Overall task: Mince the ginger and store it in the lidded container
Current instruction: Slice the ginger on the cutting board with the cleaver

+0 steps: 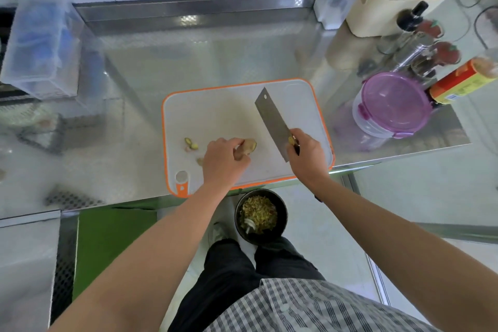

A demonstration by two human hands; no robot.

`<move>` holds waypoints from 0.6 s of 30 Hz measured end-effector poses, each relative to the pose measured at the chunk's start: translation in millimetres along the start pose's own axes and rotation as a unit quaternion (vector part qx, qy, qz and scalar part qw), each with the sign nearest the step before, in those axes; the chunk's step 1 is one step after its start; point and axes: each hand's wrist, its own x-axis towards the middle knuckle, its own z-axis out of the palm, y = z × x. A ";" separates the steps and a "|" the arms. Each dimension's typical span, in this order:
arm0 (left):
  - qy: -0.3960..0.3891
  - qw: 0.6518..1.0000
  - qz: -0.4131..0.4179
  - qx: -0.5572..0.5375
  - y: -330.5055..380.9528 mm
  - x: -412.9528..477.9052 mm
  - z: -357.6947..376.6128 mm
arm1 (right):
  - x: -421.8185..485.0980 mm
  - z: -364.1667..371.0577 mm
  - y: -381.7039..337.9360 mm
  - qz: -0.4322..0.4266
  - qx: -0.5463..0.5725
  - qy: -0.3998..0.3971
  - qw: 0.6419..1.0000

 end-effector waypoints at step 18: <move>0.009 0.994 0.089 0.068 27.0 8.2 37.6 | 12.9 -8.9 25.8 -0.014 -0.072 -0.135 0.988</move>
